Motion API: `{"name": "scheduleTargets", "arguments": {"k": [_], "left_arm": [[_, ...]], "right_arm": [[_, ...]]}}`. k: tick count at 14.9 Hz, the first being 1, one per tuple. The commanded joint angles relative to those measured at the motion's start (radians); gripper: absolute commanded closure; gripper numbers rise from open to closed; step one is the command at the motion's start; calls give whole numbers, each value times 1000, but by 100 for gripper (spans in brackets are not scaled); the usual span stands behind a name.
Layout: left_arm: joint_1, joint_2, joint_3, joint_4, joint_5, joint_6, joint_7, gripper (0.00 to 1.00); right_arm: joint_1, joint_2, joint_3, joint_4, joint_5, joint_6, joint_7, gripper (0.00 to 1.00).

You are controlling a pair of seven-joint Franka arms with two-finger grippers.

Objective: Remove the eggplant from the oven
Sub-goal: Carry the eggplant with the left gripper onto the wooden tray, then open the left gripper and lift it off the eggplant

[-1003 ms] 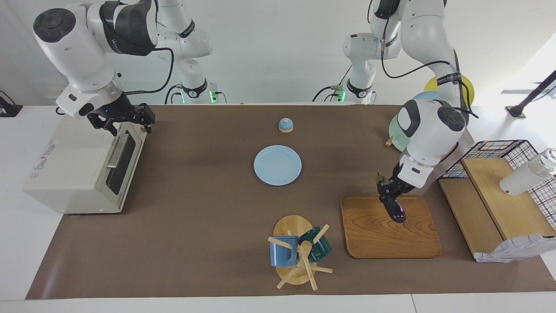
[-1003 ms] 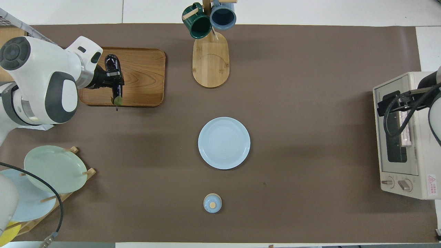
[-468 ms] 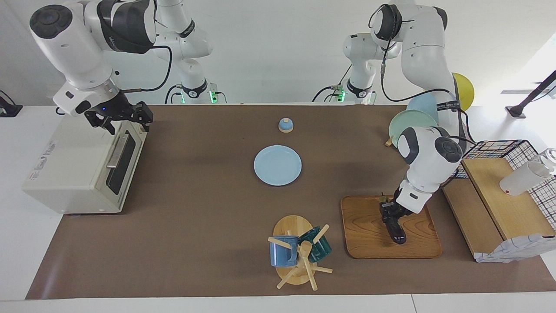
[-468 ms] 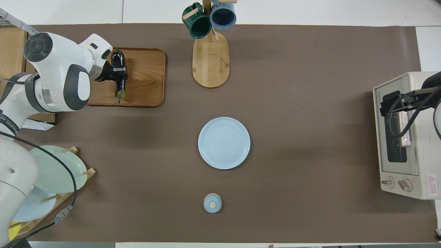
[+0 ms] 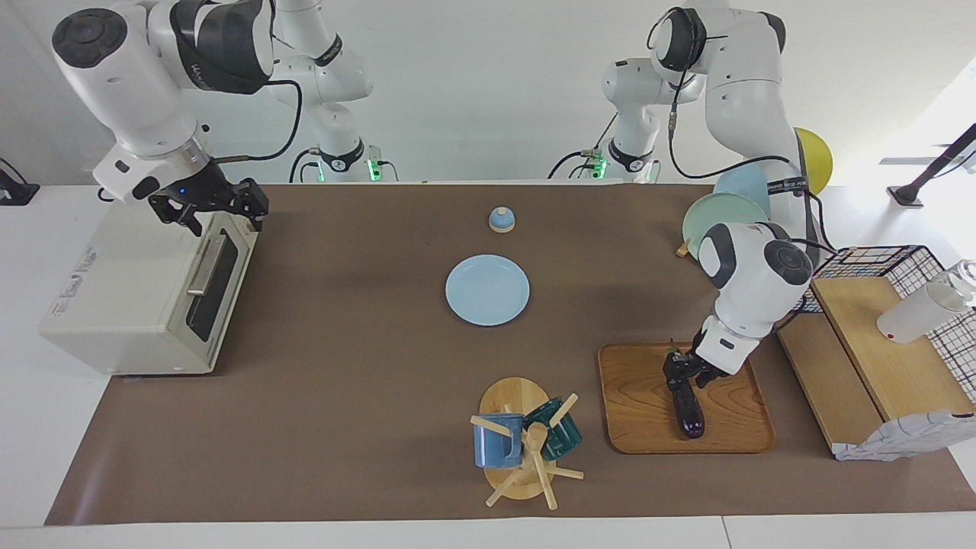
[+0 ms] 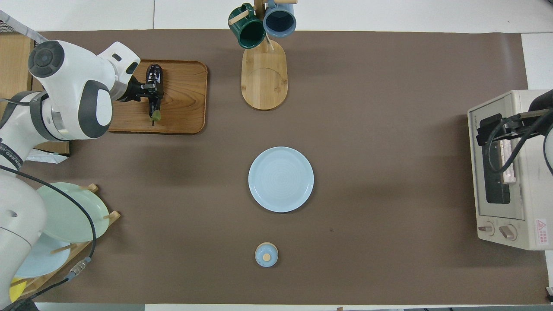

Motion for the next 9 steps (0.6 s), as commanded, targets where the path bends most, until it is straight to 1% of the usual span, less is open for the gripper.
{"name": "scheduleTargets", "arguments": {"k": [1, 6, 9], "left_arm": [[14, -15, -5, 16, 21, -28, 6, 0], [26, -116, -5, 16, 18, -120, -61, 0], [43, -180, -1, 16, 20, -222, -61, 0]], "right_arm": [[-11, -11, 6, -4, 25, -14, 13, 0], [-11, -11, 6, -4, 25, -14, 13, 0], [-11, -11, 6, -4, 25, -14, 13, 0]]}}
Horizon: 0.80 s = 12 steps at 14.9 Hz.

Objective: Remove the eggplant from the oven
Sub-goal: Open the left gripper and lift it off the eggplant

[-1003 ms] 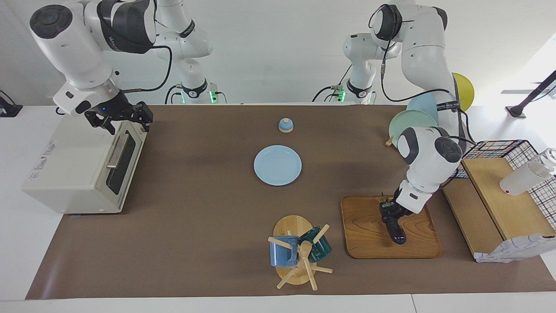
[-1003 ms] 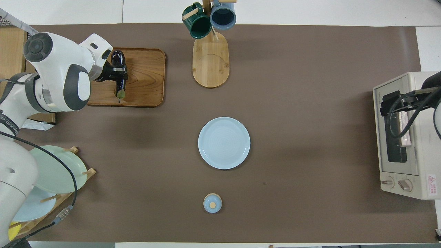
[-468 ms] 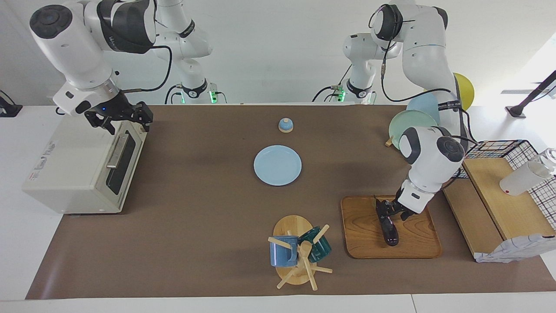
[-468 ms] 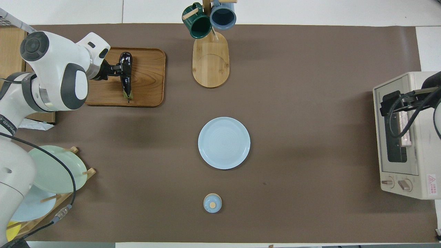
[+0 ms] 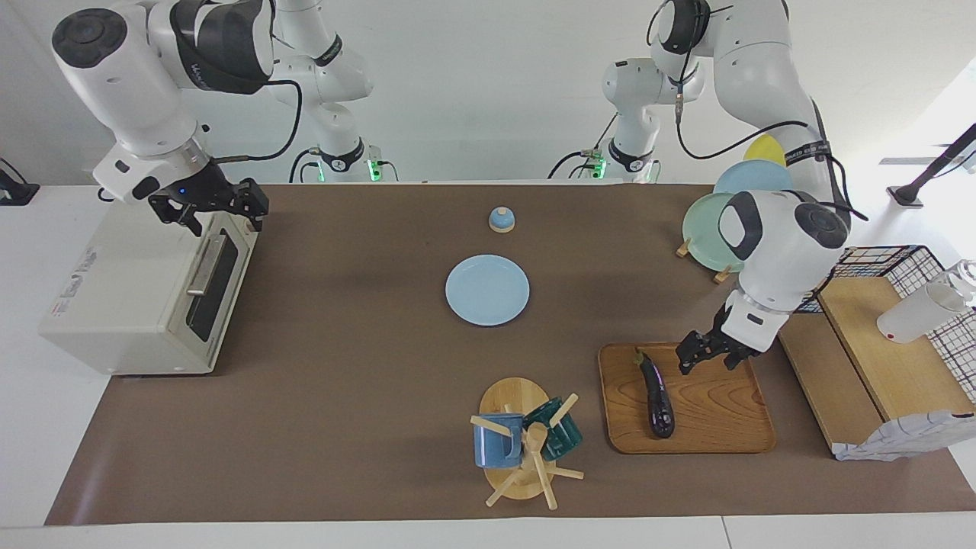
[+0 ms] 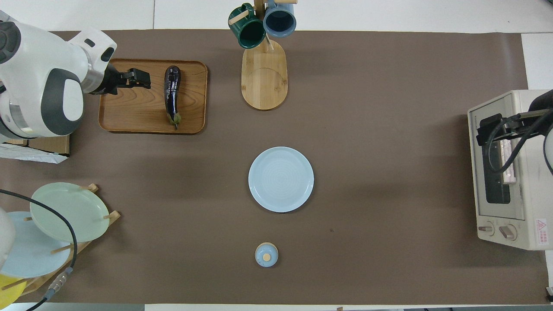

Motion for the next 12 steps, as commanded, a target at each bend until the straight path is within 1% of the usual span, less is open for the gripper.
{"name": "scheduleTargets", "arguments": {"k": [1, 6, 9, 10, 12], "left_arm": [[30, -82, -1, -10, 21, -115, -19, 0], [33, -223, 1, -13, 23, -354, -12, 0], [32, -307, 1, -22, 25, -469, -12, 0], [30, -332, 1, -36, 25, -508, -16, 0], [7, -386, 30, -88, 25, -528, -16, 0]], "right_arm": [[-11, -11, 6, -4, 25, -14, 13, 0], [-11, -11, 6, -4, 25, -14, 13, 0], [-11, -11, 6, -4, 25, -14, 13, 0], [-11, -11, 6, -4, 25, -14, 13, 0], [-11, -11, 6, -4, 25, -14, 13, 0]]}}
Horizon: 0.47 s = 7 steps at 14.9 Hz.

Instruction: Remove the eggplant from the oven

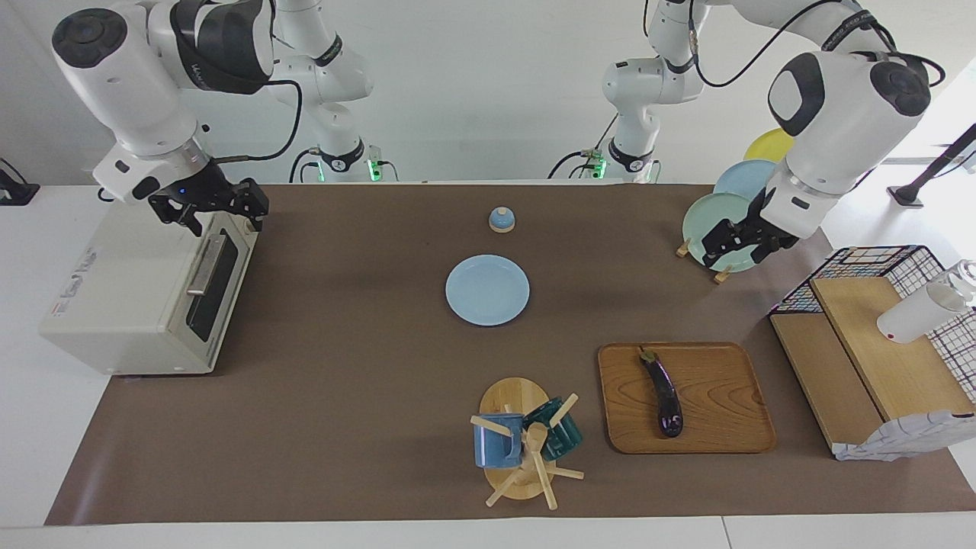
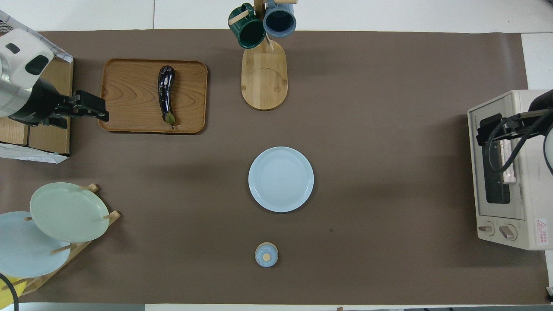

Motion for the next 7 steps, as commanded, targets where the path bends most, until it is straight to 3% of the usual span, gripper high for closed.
{"name": "scheduleTargets", "arguments": {"k": [1, 4, 7], "left_arm": [[-45, -100, 34, -114, 24, -33, -14, 0], [-65, -148, 42, -197, 24, -24, -17, 0], [-91, -136, 45, -174, 45, -8, -8, 0]], "right_arm": [[-11, -11, 6, -4, 25, -14, 13, 0], [-11, -11, 6, -4, 25, -14, 13, 0], [-11, -11, 6, -4, 25, -14, 13, 0]]}}
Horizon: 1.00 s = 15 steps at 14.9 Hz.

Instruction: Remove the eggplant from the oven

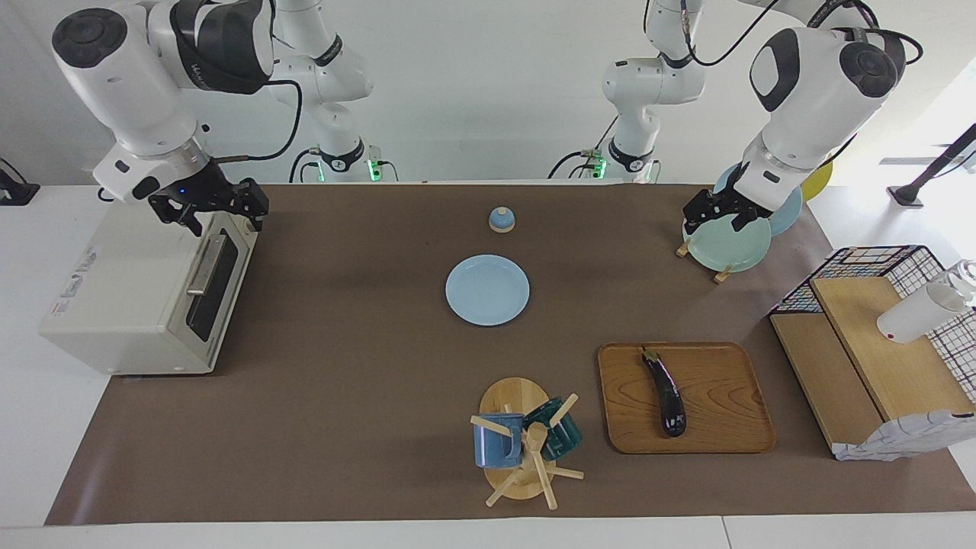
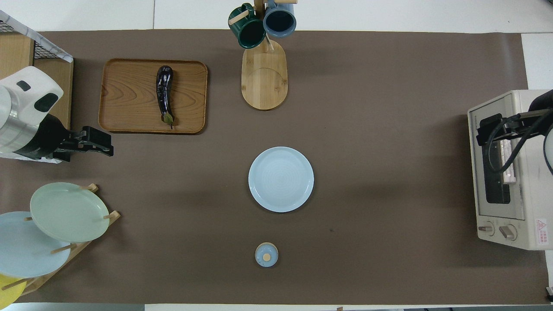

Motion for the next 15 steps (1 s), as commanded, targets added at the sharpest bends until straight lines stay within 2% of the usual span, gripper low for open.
{"name": "scheduleTargets", "arguments": {"k": [1, 6, 15], "left_arm": [[-43, -20, 23, -6, 91, 26, 1, 0], [-43, -14, 23, 46, 107, 19, 1, 0], [-41, -15, 21, 36, 74, 60, -2, 0]], "right_arm": [[-11, -11, 6, -4, 25, -14, 13, 0], [-11, -11, 6, -4, 25, -14, 13, 0], [-11, -11, 6, -4, 25, -14, 13, 0]]}}
